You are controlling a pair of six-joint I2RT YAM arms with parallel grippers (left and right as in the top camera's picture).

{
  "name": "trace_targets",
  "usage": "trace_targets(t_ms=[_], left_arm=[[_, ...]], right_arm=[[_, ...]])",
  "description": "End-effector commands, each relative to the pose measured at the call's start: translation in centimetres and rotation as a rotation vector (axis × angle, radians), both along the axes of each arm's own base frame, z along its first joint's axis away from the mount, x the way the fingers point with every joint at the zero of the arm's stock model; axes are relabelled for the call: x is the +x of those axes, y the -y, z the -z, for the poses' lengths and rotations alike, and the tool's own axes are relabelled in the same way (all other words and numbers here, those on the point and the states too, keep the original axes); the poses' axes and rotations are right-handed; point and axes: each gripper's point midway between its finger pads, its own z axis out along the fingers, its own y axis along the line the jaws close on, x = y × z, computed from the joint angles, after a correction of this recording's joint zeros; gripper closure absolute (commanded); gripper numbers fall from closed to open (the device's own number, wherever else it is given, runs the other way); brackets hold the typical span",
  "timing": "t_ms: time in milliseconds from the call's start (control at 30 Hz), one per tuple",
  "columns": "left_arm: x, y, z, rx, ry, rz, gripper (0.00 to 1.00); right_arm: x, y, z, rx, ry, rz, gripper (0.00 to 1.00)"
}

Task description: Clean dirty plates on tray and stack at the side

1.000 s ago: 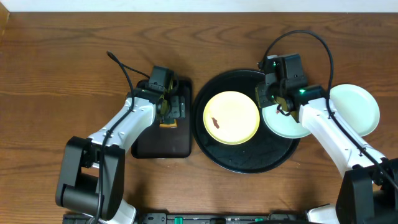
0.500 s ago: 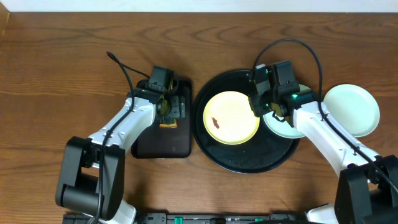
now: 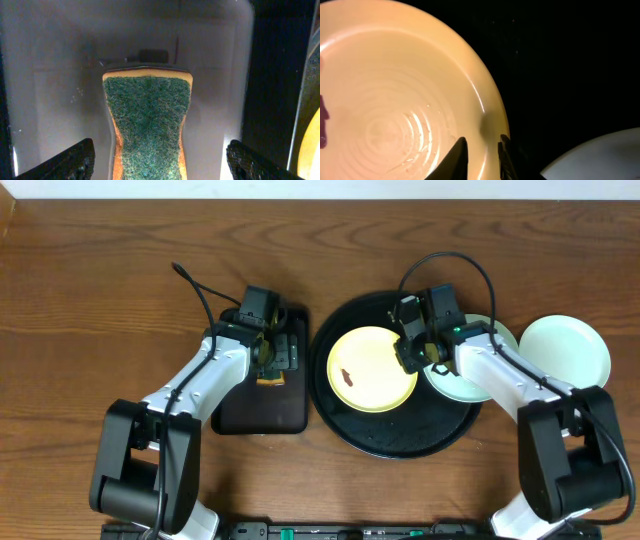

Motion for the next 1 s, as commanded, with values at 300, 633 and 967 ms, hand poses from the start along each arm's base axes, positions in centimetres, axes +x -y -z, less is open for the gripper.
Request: trace_targets(t_ms=[300,633,967], left_arm=[[-0.2,-0.4,0.4,0.016,-0.010,-0.004,0.15],[-0.2,-0.4,0.5,0.016,-0.010,-0.004,0.15],[-0.2,-0.4,0.5,0.016,-0.010,-0.004,0.15]], right_arm=[[1.0,0.2,-0.2,-0.039,0.057,0.002,0.80],[0.9,0.2,0.8,-0.046,0.036,0.002,0.79],[1.2,0.3,0.9,-0.038,0.037,0.032,0.99]])
